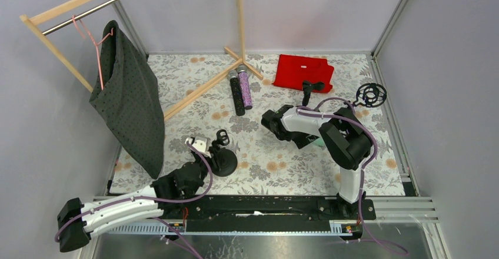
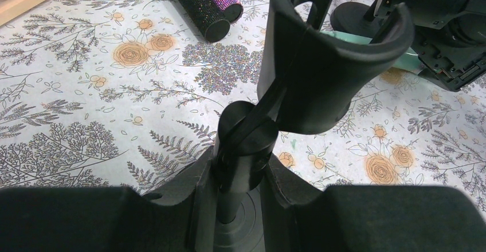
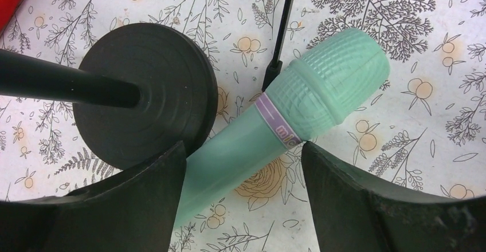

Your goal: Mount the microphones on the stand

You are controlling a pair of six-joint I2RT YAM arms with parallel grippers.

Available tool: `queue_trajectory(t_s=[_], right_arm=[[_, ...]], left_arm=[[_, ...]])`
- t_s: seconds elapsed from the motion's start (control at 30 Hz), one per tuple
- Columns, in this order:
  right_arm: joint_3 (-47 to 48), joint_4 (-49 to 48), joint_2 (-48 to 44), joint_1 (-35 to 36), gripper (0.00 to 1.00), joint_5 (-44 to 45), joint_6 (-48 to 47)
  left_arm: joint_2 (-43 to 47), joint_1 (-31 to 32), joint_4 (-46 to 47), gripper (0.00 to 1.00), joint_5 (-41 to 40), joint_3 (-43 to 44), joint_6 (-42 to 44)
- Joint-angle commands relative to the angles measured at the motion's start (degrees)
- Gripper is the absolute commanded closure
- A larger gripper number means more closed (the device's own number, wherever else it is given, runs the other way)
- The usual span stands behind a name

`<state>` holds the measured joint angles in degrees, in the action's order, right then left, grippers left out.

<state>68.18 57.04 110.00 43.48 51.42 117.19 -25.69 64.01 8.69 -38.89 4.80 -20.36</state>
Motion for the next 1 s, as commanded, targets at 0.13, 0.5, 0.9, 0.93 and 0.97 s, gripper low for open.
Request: queue_trajectory(t_s=[0.13, 0.5, 0.9, 0.93, 0.97], right_arm=[[-2.5, -0.6, 0.4, -0.4, 0.25, -0.5, 18.1], [-8.1, -0.1, -3.7, 2.8, 0.39, -0.1, 12.2], [-11.4, 5.5, -10.0, 15.9, 0.52, 4.7, 9.2], [-11.7, 5.3, -10.5, 16.8, 0.52, 5.2, 7.8], [-12.2, 5.1, -11.0, 17.7, 0.53, 5.2, 6.7]], left_arm=[[-0.5, 0.0, 3.6, 1.0, 0.2, 2.4, -0.8], [-0.9, 0.0, 3.8, 1.0, 0.2, 2.5, -0.7], [-1.3, 0.0, 3.8, 1.0, 0.4, 2.6, -0.7], [-1.3, 0.0, 3.8, 1.0, 0.5, 2.6, -0.7], [-1.4, 0.0, 3.8, 1.0, 0.6, 2.6, -0.7]])
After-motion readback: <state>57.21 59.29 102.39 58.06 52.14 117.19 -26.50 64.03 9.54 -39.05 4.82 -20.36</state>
